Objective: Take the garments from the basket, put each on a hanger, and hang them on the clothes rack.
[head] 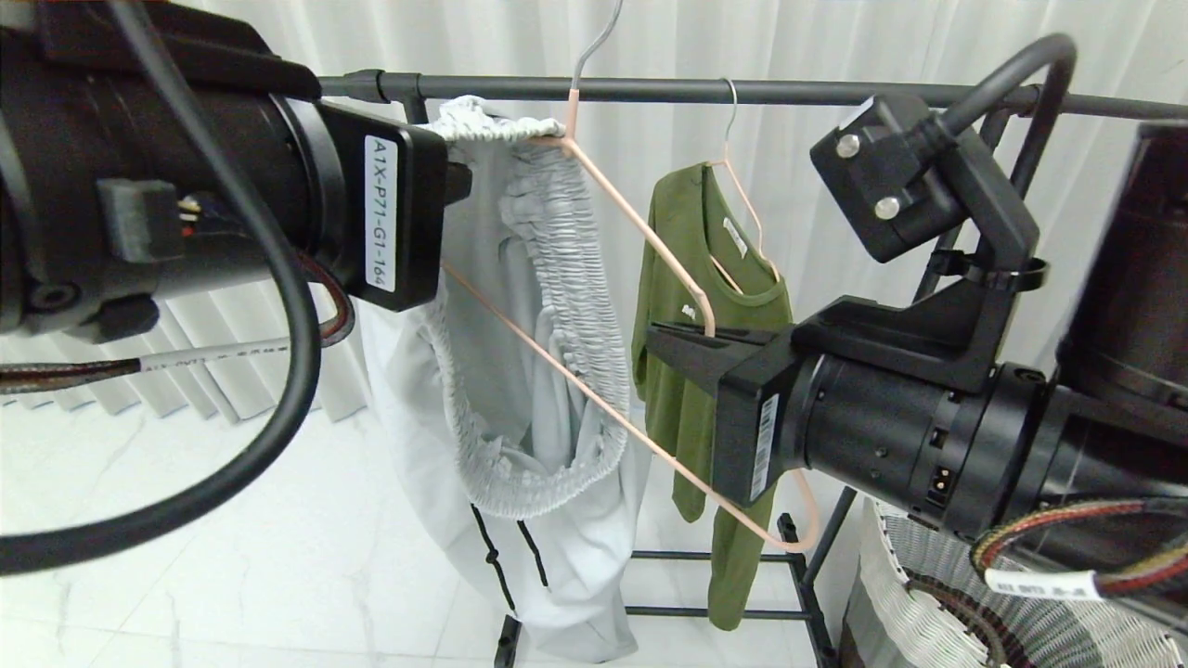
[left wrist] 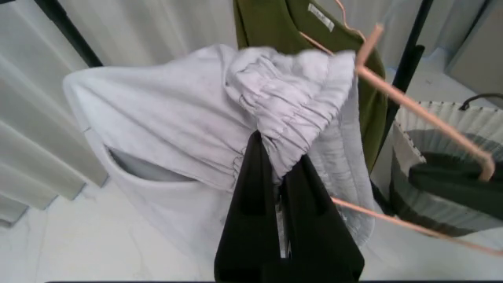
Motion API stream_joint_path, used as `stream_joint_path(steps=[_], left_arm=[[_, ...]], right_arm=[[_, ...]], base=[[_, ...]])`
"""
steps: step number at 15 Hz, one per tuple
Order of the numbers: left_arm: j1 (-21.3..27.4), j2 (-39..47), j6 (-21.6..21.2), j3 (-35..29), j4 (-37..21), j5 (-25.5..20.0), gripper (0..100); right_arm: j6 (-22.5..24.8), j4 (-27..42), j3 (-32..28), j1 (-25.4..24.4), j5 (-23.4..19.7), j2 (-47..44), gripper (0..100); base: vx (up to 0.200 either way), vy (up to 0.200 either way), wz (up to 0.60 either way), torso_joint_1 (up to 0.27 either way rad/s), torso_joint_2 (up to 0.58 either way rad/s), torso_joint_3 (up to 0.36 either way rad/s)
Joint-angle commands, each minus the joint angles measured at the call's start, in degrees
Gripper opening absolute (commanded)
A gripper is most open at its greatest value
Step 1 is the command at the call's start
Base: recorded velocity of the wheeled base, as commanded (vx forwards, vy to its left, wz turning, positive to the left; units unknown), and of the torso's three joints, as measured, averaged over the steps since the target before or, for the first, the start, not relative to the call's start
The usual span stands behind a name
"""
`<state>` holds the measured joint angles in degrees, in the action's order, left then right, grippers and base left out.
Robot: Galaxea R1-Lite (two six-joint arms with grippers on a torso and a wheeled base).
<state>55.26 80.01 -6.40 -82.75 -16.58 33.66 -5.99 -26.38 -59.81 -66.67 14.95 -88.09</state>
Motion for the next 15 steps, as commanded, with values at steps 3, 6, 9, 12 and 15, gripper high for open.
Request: stream_joint_path(steps=[3,6,9,12,15], left_arm=[[0.4,-0.6,-0.7,0.6,0.0,-0.1,0],[0.4,-0.6,-0.9,0.7,0.0,-0.1,100],[1.0,-0.8,-0.8,0.8,0.0,-0.1,100],[1.1,-2.4,-0.7,2.5,0.0,0.0,100],[0.9,-6.7,-2.3,5.0,0.0,-0.1,100]], right_arm=[[2.2,-1.5,0.0,0.0,0.0,0.5,0],[3.6,-2.4,0.0,0.0,0.0,0.5,0],[6.0,-5.7,0.0,0.0,0.7,0.2,0],[7.1,-8.1,0.3,0.0,3.6,0.3,0],[8.1,-8.4,2.2,1.5,3.6,2.7,0]], base=[[0.000,0.000,0.00,0.000,0.00,0.000],[0.000,0.000,0.00,0.000,0.00,0.000],[0.000,0.000,0.00,0.000,0.00,0.000],[0.000,0.000,0.00,0.000,0.00,0.000],[0.000,0.000,0.00,0.000,0.00,0.000]])
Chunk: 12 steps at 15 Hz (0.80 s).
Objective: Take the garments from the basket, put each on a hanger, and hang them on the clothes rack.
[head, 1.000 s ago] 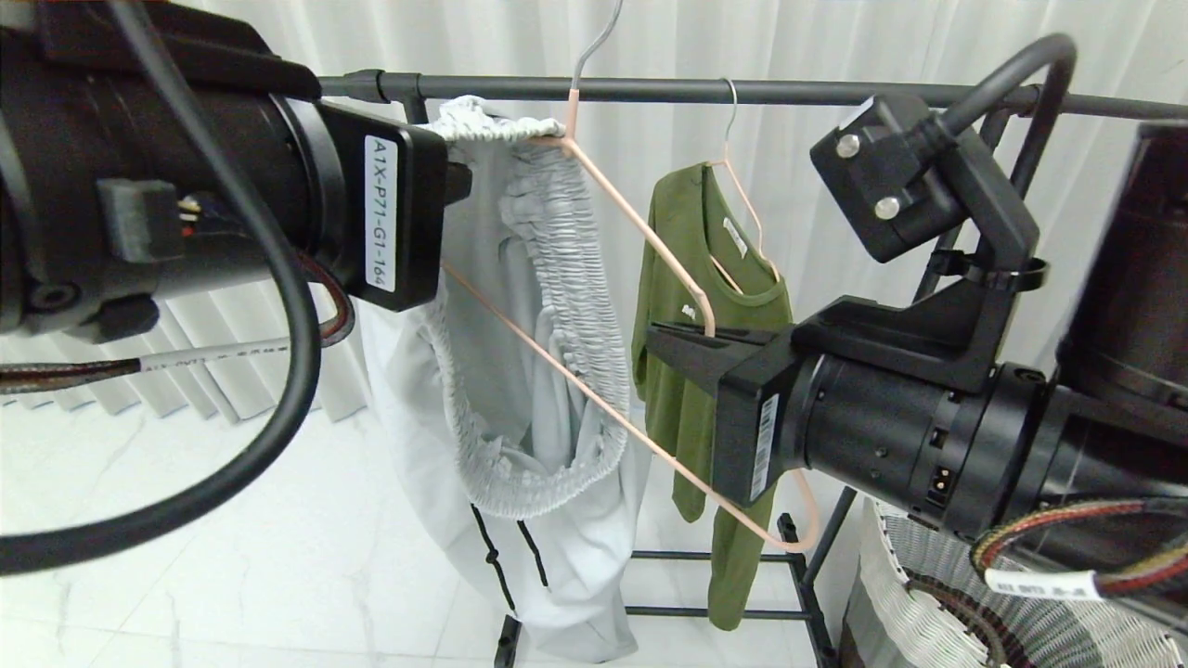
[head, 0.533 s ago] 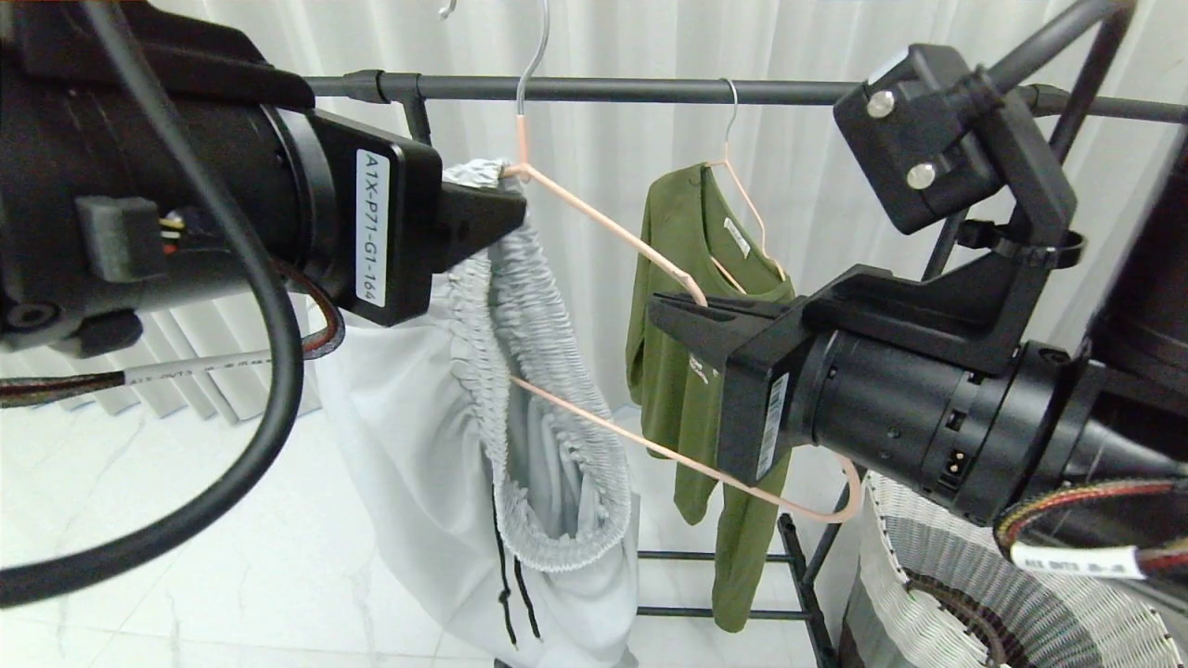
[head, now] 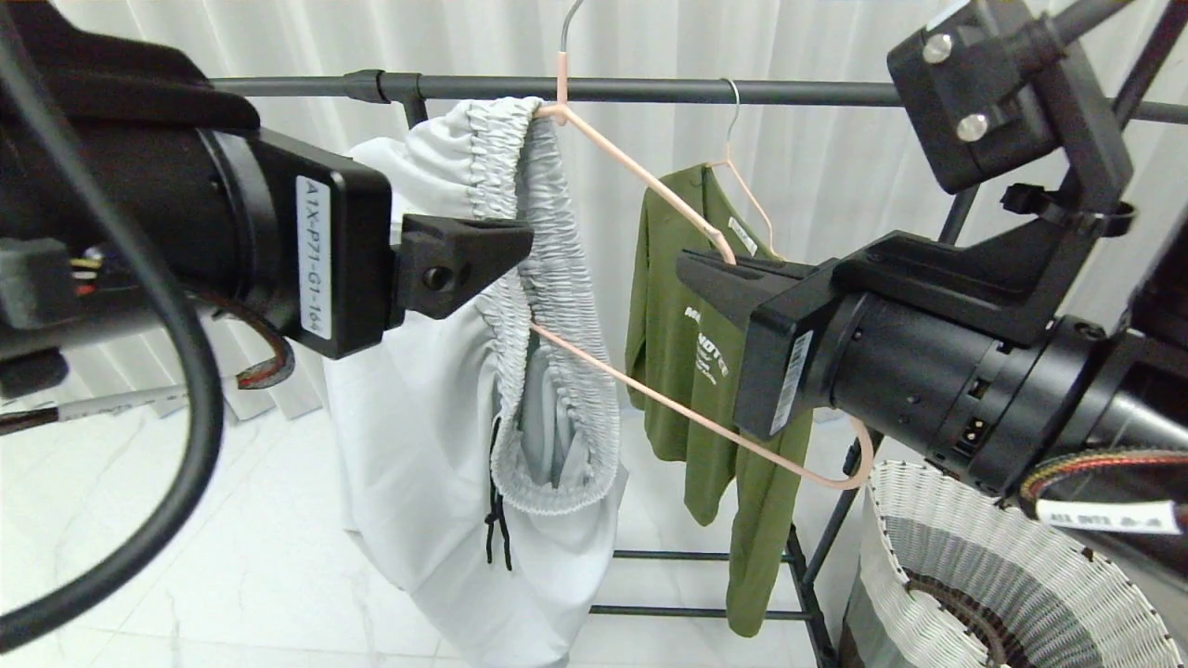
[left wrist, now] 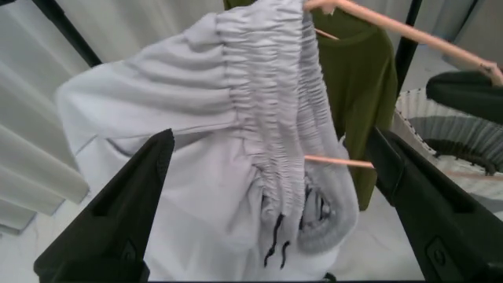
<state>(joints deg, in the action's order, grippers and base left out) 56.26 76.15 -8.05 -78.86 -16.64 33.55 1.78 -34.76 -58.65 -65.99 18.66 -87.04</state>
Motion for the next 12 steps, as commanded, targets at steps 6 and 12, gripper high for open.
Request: stream_joint_path(steps=[6,12], left_arm=[[-19.6,-9.0,-22.0,2.6,0.2,-22.1,100],[-24.4,-7.4,-31.4,13.6,10.7,-35.7,100]], right_arm=[[1.8,0.9,6.5,2.5,-2.0,8.4,0],[3.1,5.2,8.5,-1.0,-4.8,11.9,0]], base=[[0.000,0.000,0.00,0.000,0.00,0.000],[0.000,0.000,0.00,0.000,0.00,0.000]])
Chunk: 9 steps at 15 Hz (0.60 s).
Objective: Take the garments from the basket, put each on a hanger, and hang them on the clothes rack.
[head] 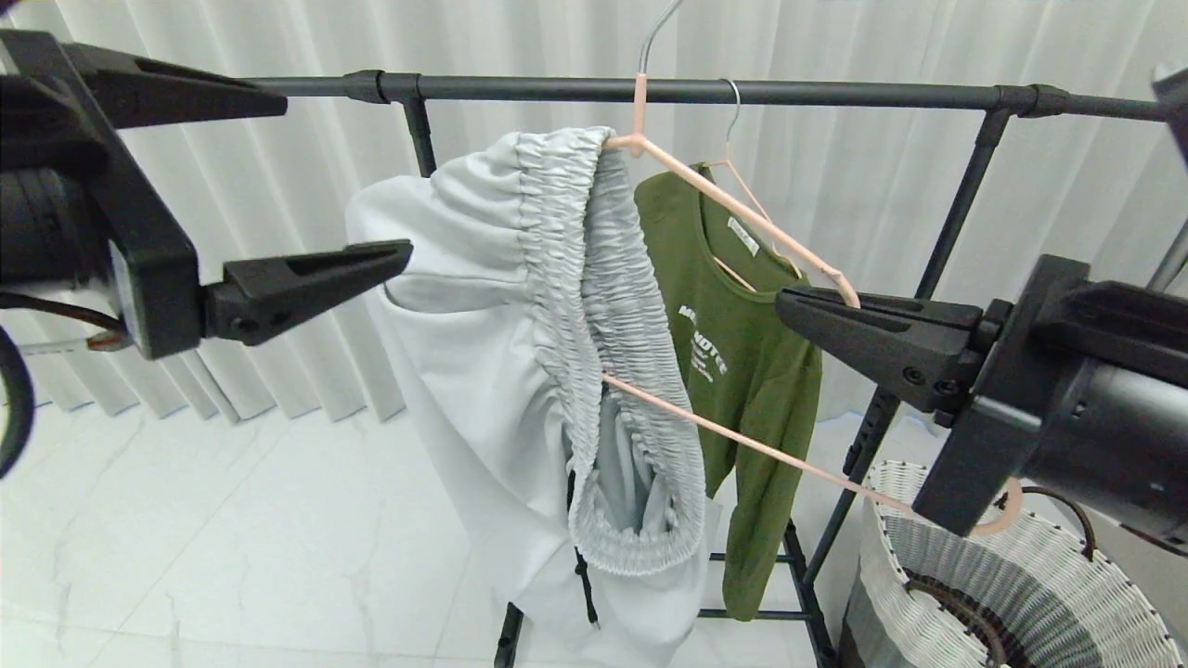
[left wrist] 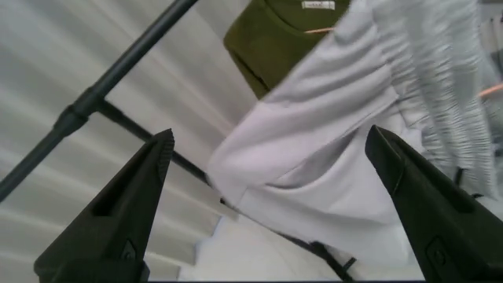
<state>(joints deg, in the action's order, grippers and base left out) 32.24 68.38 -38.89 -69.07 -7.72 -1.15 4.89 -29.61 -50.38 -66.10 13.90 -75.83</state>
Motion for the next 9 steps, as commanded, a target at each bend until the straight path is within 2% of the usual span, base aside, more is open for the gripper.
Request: stream_joint_path(steps=[1,4,8,9], left_arm=[[-0.3,0.6,-0.6,5.9,4.7,-1.2,100],[-0.3,2.7,-1.3,7.0,10.4,-1.2,100],[-0.2,2.3,-2.1,7.5,10.6,-1.6,100],[-0.2,2.3,-2.2,7.5,10.6,-2.9,100]], right_arm=[[0.0,0.1,0.3,-2.0,0.0,0.5,0],[0.1,0.7,1.2,-5.0,0.0,0.6,0],[0.1,0.9,2.0,-7.6,-0.5,0.6,0],[0.1,1.0,2.0,-7.8,-1.2,0.5,0]], base=[[0.000,0.000,0.00,0.000,0.00,0.000],[0.000,0.000,0.00,0.000,0.00,0.000],[0.000,0.000,0.00,0.000,0.00,0.000],[0.000,0.000,0.00,0.000,0.00,0.000]])
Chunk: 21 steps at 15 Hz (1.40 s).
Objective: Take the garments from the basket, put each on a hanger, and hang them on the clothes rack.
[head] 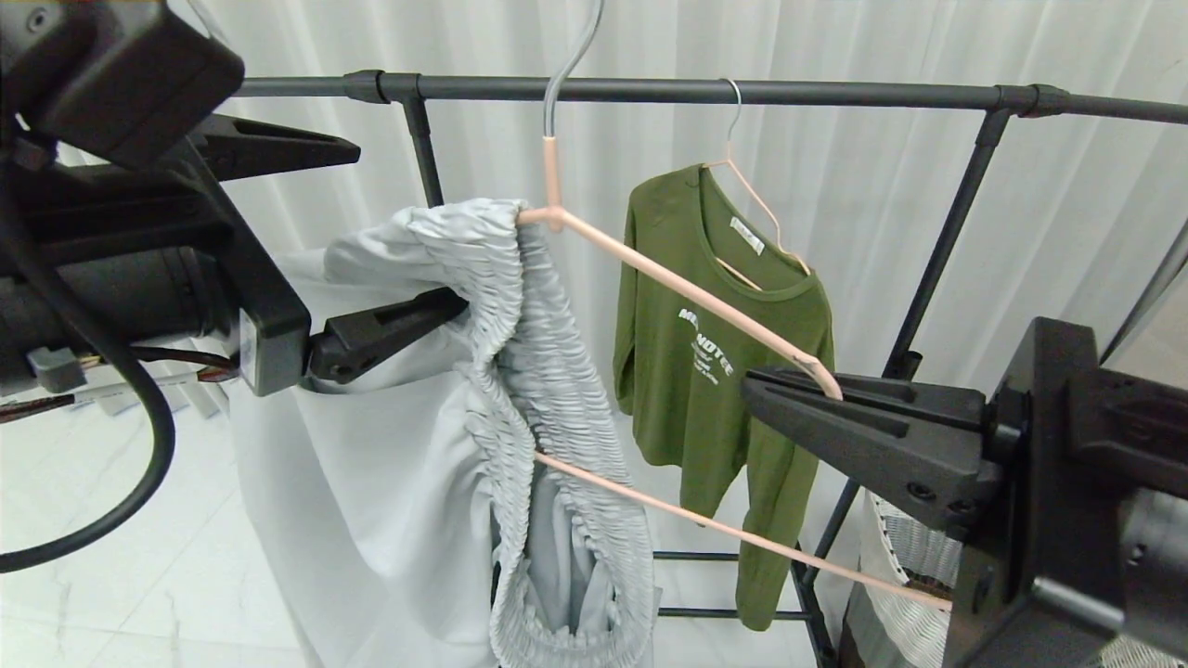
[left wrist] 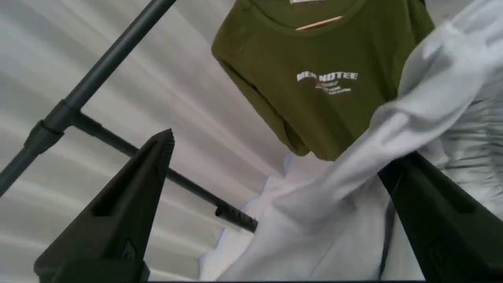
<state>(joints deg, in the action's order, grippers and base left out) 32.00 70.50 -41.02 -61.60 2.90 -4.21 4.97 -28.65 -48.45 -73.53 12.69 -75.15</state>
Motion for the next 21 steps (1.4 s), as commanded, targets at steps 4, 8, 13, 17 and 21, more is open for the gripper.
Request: stream_joint_path(steps=[4,8,13,17,21], left_arm=[[0.1,0.2,0.0,0.1,0.0,-1.3,0],[0.1,0.1,0.0,0.1,0.0,-1.4,0],[0.1,0.0,0.0,0.2,0.1,-1.3,0],[-0.8,-0.7,-1.1,1.4,0.1,0.6,0],[-4.5,-0.8,-4.3,2.3,0.2,10.5,0]], right_arm=[[0.1,0.0,-0.1,-0.6,-0.8,-0.5,0],[0.0,0.0,0.0,-0.6,-0.7,-0.5,0],[0.0,0.0,0.0,-0.5,-0.5,-0.5,0],[1.9,0.0,0.0,3.6,-0.3,-0.3,100],[4.6,-0.1,0.0,10.6,-0.2,-0.5,100]], base=[[0.000,0.000,0.00,0.000,0.00,0.000],[0.000,0.000,0.00,0.000,0.00,0.000],[0.000,0.000,0.00,0.000,0.00,0.000],[0.000,0.000,0.00,0.000,0.00,0.000],[0.000,0.000,0.00,0.000,0.00,0.000]])
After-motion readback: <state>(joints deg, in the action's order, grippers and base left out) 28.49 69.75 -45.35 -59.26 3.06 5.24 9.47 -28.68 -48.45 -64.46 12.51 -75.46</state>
